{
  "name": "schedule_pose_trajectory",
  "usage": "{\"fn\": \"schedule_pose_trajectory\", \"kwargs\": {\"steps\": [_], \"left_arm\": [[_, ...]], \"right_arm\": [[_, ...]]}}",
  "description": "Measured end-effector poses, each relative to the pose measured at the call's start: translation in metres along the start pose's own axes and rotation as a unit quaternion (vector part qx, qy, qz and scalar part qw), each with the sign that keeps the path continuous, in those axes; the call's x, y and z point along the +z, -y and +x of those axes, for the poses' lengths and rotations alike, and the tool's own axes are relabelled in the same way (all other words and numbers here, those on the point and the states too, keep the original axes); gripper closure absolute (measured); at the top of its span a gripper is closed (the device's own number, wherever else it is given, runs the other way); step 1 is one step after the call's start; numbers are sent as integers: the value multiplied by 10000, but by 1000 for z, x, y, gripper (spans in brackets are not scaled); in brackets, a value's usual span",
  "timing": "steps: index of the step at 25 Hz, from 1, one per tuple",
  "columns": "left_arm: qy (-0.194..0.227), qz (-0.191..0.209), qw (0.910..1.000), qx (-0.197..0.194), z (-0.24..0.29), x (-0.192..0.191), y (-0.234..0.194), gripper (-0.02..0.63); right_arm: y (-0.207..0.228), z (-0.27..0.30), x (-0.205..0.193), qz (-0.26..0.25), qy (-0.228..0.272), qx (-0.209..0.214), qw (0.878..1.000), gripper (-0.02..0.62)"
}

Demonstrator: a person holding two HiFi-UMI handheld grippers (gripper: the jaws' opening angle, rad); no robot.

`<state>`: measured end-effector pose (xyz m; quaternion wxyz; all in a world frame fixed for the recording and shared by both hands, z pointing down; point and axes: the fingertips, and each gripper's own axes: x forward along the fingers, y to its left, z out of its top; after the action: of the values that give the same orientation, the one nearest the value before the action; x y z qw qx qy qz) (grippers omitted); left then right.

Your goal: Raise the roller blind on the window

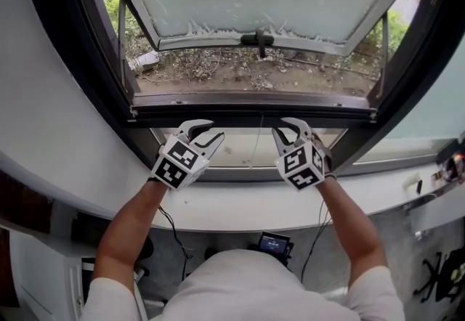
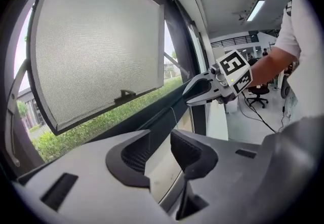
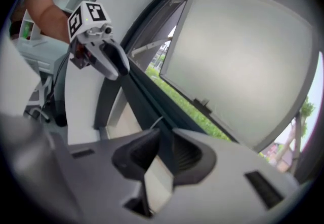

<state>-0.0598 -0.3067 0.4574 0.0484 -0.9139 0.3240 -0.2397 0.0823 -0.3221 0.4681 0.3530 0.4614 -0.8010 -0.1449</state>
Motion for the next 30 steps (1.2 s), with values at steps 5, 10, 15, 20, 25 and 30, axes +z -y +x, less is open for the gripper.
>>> {"fn": "schedule_pose_trajectory", "kwargs": {"steps": [5,10,15,20,25,30], "left_arm": [[-237,550,9980,182,10,3,-6,451],[-581,1118,9913,376,25,-4,-13,426],[-831,1516,9842,385,36,-9,-13,423],[-1012,1857,9760,520,40,-12,-15,423],[-1254,2105,9677,600,41,-15,-15,423],[-1409,2072,9653,738,44,-9,-22,423]], "right_arm": [[3,10,-3,-400,-184,65,9990,492],[9,18,-6,-975,-370,36,9945,488],[11,16,-2,-1694,-402,-136,9846,486],[17,26,-12,-2133,-739,-163,9740,483],[16,30,-16,-2550,-889,-119,9628,483],[14,34,-18,-2864,-900,-53,9539,483]]}}
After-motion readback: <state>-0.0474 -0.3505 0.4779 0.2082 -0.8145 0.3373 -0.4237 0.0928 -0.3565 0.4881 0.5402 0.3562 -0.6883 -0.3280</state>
